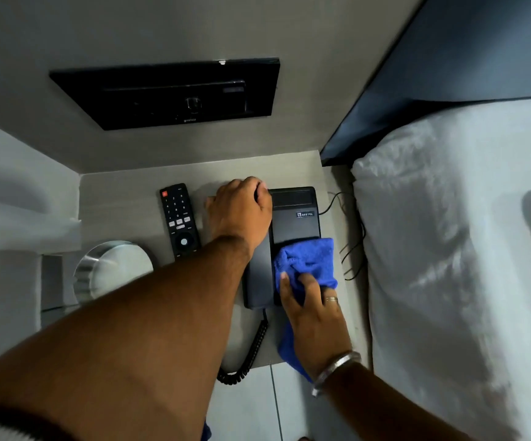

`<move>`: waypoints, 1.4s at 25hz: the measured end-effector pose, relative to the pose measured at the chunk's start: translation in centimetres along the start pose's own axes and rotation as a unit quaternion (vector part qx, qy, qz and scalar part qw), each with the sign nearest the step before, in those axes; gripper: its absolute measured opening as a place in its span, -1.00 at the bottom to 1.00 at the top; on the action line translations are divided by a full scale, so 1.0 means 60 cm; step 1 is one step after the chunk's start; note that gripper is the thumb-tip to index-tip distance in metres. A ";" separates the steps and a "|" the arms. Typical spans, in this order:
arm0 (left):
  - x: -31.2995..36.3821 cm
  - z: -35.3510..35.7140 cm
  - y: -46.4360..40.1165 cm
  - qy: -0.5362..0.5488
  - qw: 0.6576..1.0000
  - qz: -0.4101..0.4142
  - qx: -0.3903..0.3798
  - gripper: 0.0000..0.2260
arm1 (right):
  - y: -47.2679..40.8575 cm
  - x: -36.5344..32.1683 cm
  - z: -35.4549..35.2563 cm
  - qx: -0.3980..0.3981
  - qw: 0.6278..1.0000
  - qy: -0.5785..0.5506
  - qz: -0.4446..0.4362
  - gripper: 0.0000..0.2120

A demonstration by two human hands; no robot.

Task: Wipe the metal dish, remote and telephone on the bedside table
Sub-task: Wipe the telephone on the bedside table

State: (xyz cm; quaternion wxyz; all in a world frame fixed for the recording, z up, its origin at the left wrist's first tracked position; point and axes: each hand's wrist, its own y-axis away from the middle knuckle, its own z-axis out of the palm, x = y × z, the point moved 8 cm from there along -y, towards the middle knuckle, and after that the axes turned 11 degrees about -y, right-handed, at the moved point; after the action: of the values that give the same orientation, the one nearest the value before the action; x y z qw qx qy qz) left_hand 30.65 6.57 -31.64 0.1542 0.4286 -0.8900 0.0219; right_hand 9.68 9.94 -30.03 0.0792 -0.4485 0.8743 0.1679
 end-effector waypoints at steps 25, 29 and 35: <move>0.002 0.001 0.002 -0.003 1.000 0.006 -0.002 -0.69 | -0.024 0.049 -0.025 0.070 0.989 -0.027 0.128 -0.43; 0.003 0.000 0.006 0.010 1.000 0.007 -0.006 -0.69 | 0.046 0.035 0.005 0.042 0.988 -0.031 0.147 -0.39; 0.006 -0.001 0.005 0.011 1.000 0.008 -0.001 -0.70 | -0.039 0.065 -0.042 0.087 0.981 -0.019 0.173 -0.38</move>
State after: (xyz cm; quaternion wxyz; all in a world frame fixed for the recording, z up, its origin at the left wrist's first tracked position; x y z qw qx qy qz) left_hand 30.21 6.53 -31.47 0.1647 0.4213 -0.8915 0.0271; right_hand 9.32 4.77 -29.34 0.1044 -0.2784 0.9484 0.1106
